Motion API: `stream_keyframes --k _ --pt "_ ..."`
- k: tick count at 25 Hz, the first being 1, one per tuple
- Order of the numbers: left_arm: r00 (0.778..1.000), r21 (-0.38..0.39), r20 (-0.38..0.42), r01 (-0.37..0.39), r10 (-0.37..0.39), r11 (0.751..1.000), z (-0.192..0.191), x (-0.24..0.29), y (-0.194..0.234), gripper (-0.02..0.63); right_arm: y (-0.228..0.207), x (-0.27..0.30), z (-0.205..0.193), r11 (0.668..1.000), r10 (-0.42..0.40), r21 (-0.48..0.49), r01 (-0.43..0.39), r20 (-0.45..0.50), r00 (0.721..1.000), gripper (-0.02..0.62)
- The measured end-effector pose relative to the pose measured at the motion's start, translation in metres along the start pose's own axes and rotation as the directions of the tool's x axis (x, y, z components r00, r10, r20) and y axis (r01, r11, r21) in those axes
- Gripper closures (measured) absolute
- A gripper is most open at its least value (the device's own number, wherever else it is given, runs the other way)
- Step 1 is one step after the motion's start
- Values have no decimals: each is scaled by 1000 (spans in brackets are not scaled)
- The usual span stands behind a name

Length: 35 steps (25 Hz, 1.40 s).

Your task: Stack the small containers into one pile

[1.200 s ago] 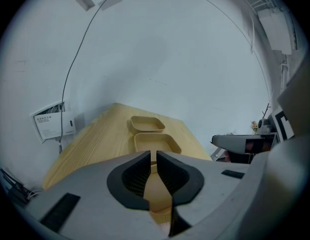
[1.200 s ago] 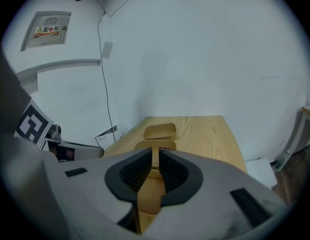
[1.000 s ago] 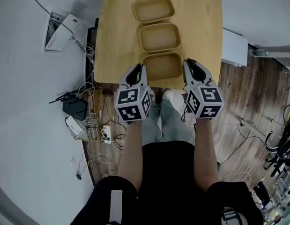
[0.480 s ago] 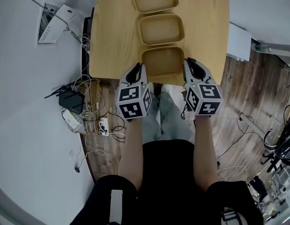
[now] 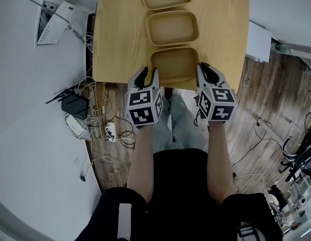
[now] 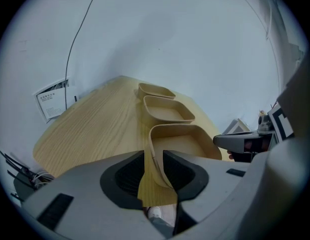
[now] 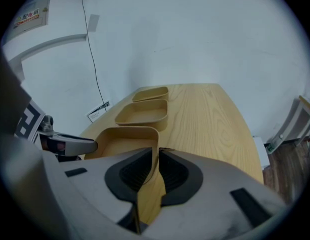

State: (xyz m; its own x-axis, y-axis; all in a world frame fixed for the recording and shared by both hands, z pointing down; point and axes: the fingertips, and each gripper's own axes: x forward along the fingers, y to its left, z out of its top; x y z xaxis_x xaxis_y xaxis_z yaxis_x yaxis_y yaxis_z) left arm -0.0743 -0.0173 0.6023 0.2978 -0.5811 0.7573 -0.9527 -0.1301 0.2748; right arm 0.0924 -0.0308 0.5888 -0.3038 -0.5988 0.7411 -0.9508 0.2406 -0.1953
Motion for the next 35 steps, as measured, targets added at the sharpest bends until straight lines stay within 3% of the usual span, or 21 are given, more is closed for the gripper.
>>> stream_keyframes --k 6,11,16,35 --pt "1000 -22 -11 4 -5 1000 -7 3 0 484 -2 4 -10 1000 -6 6 6 -26 1000 546" --pt "1000 -27 -7 8 -8 1000 -8 4 -4 549 1 7 -16 1000 8 13 -8 -42 999 541" --pt "1000 -16 0 7 -7 1000 -4 0 -7 554 1 4 -13 1000 8 22 -7 -39 999 543" --pt "989 49 146 2 -9 999 63 -45 -42 552 -3 -46 51 1000 15 18 -18 125 992 548"
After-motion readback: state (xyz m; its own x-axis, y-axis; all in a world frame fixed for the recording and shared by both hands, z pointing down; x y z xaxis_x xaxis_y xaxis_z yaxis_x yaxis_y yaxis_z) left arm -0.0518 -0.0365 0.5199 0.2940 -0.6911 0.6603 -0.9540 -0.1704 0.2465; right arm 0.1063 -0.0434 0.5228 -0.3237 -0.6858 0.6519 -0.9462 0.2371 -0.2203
